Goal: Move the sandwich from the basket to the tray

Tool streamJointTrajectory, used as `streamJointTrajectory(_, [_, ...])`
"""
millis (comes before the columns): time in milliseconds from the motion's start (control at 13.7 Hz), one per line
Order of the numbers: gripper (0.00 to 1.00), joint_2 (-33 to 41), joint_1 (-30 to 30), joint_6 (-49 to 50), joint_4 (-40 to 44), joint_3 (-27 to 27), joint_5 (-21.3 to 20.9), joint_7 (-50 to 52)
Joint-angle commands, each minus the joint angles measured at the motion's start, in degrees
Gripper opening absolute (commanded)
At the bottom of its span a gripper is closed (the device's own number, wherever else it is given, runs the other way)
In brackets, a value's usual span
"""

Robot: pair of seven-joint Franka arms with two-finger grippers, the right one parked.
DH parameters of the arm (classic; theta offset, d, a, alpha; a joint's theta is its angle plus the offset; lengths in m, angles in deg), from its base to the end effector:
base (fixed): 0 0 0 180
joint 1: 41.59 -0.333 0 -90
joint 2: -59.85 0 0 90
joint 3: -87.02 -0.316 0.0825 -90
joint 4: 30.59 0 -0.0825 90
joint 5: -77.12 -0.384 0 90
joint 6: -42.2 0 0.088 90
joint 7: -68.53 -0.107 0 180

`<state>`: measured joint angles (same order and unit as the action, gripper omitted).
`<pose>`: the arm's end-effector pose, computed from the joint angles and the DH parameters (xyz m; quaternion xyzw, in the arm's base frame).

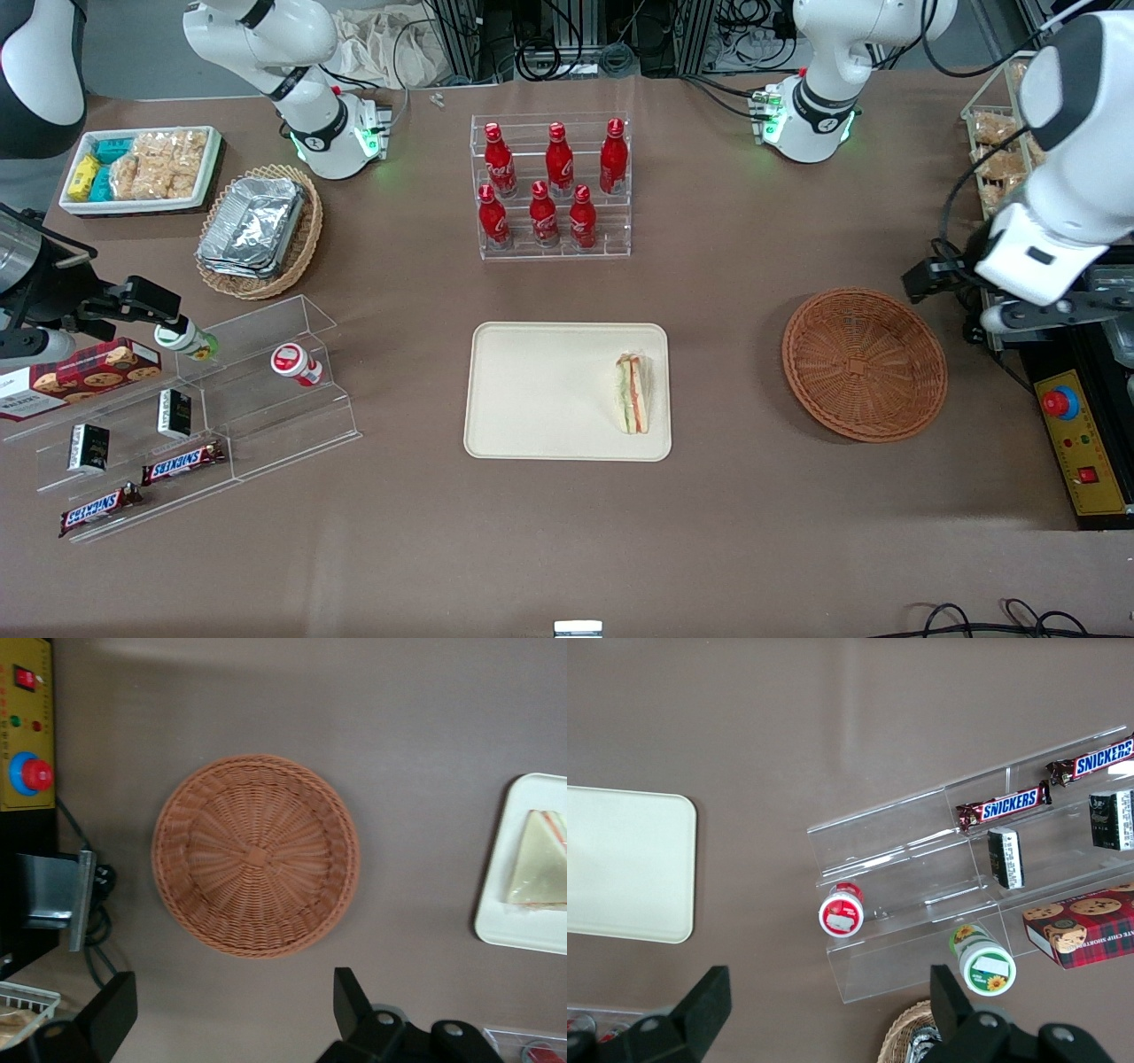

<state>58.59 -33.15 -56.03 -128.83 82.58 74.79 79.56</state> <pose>0.5662 -0.0362 0.5563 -0.9980 -0.0582 0.0082 0.0222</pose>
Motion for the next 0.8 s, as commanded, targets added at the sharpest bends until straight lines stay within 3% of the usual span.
streamJointTrajectory(0, [0.99, 1.16, -1.50, -0.03, -1.25, 1.01, 0.22, -1.62])
streamJointTrajectory(439, [1.00, -2.26, -3.25, 3.57, 5.42, 0.92, 1.80, -1.71])
streamJointTrajectory(732, [1.00, -3.58, -6.16, 4.01, 6.57, 0.92, 6.28, -1.80])
